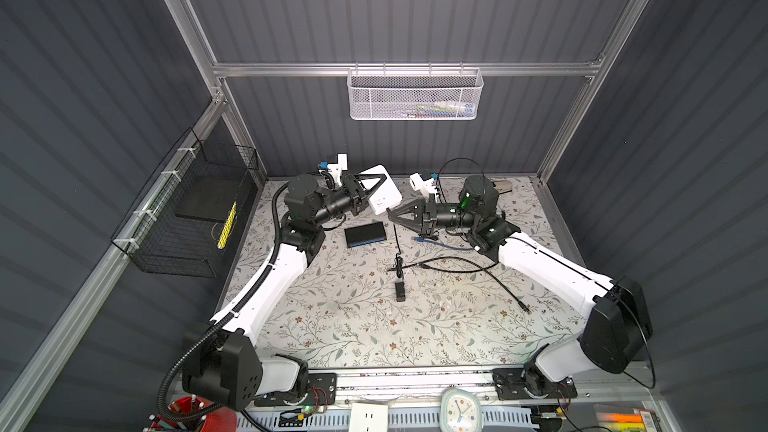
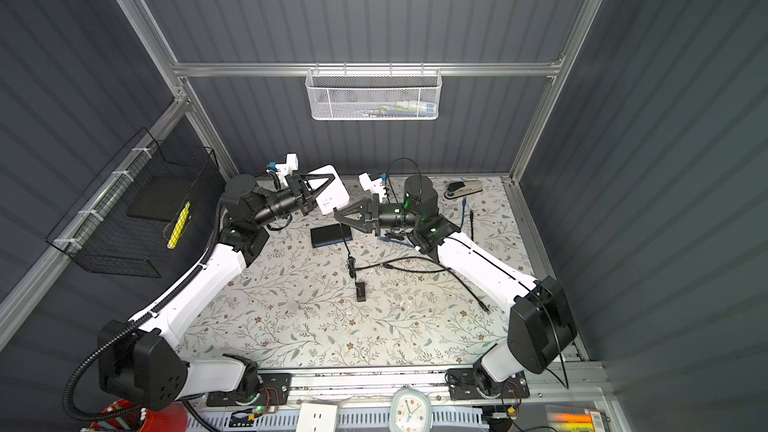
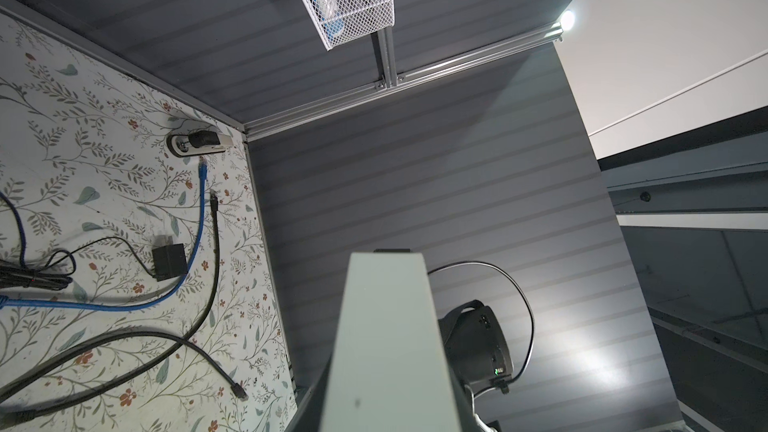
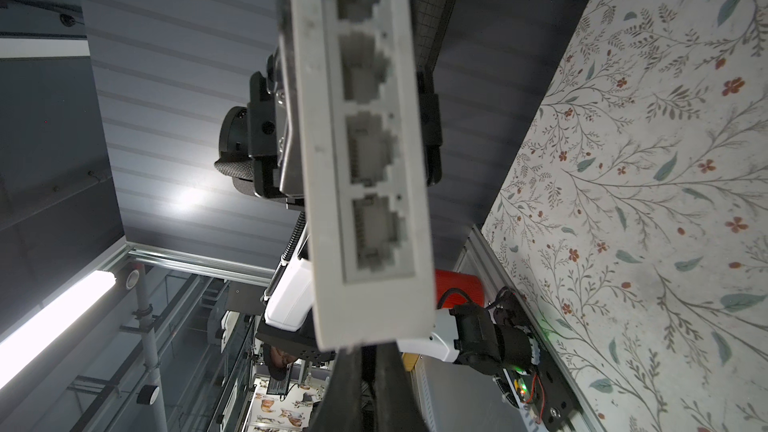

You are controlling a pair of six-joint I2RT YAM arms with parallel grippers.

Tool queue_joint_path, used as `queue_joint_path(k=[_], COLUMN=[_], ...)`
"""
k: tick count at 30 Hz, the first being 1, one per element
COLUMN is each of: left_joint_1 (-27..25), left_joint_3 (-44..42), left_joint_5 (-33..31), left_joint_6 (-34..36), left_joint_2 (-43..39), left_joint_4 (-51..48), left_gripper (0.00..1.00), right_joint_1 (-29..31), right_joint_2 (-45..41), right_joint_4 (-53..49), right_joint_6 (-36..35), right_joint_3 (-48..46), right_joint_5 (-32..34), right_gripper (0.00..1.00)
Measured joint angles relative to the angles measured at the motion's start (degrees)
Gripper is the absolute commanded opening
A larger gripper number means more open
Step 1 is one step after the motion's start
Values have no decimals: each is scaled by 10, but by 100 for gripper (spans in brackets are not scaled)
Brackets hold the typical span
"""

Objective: Insert the plug into the switch port

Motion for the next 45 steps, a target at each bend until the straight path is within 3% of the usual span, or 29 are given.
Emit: queue_joint_path(k=[10,14,16,18,23,26,31,34,38,45], left_joint_1=[-24,-25,-27,-26,-45,-42,-9,2,0,-19], left_joint_3=[-20,-6,-1,4,5,5,5,5,31,68], left_joint_5=[-39,-37,-22,-12,86,111,130,136,148,158], left_joint_6=[2,14,16,23,26,26,25,17,35,11], left_joint_2=[0,2,3,4,3,3,3,7,30,72], left_joint_4=[12,-9,-20,-30,-73,-84,-84,-64,-49,48], left_gripper=[0,0,0,0,0,0,0,0,0,0], right_joint_1=[-17,-17,-18,-18,-39,-45,-46,-53,-59,-21], right_joint_2=[19,19,16,8,-5,-15,-75,-124,-156,-88], right_joint_4=[14,16,22,20,33,21,-22,-56,-73,36], right_joint_6=[1,5,3,3,-2,-12,-62,-107,-145,-82], right_joint_3=[2,2,0,-7,-11,-12,-53,-85,-90,-81], right_joint_5=[-61,-60,-45,-28,71,100,127,136,137,121], right_gripper=[2,18,33,41,48,58,88,97,95,85])
